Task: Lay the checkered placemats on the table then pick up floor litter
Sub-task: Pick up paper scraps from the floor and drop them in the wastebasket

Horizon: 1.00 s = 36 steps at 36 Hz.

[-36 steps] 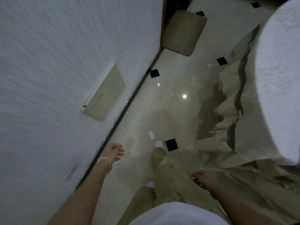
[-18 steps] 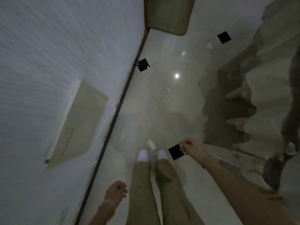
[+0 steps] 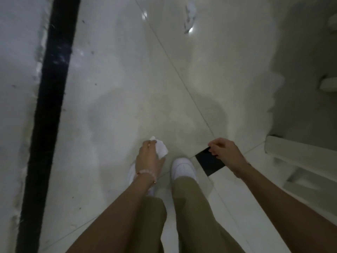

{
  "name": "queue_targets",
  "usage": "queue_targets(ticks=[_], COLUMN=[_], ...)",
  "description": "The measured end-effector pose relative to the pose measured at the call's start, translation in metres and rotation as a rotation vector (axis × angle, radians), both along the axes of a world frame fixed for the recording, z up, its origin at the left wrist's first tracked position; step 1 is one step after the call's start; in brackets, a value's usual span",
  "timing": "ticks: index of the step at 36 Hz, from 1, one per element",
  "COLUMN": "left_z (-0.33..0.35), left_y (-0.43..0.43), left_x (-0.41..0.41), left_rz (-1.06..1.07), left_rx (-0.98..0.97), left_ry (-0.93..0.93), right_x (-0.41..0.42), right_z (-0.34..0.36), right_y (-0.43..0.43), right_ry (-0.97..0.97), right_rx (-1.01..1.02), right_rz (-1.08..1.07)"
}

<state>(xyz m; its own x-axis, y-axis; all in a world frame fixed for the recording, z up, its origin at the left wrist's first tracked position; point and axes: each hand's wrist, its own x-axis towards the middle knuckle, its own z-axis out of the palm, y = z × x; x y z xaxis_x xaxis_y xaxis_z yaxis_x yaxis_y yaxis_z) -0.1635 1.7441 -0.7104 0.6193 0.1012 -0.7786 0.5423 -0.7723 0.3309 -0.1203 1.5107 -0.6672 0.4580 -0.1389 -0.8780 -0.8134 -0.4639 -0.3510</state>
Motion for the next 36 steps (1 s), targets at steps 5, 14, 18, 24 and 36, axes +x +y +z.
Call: queue_targets(ticks=[5, 14, 18, 24, 36], left_z=[-0.035, 0.03, 0.114, 0.225, 0.256], left_y=[-0.013, 0.005, 0.021, 0.053, 0.105], left_x=[-0.004, 0.028, 0.055, 0.103, 0.252], left_rz=[-0.186, 0.35, 0.567, 0.554, 0.56], left_rx=[0.133, -0.13, -0.217, -0.31, -0.271], left_ry=[-0.127, -0.133, -0.176, -0.203, -0.351], right_x=[-0.016, 0.007, 0.041, 0.119, 0.327], right_z=[-0.035, 0.016, 0.077, 0.157, 0.16], right_y=[-0.016, -0.004, 0.01, 0.027, 0.054], right_ry=[0.049, 0.004, -0.052, -0.136, -0.297], right_rx=[-0.078, -0.074, -0.098, -0.144, -0.117], right_rz=[0.03, 0.024, 0.109, 0.2, 0.381])
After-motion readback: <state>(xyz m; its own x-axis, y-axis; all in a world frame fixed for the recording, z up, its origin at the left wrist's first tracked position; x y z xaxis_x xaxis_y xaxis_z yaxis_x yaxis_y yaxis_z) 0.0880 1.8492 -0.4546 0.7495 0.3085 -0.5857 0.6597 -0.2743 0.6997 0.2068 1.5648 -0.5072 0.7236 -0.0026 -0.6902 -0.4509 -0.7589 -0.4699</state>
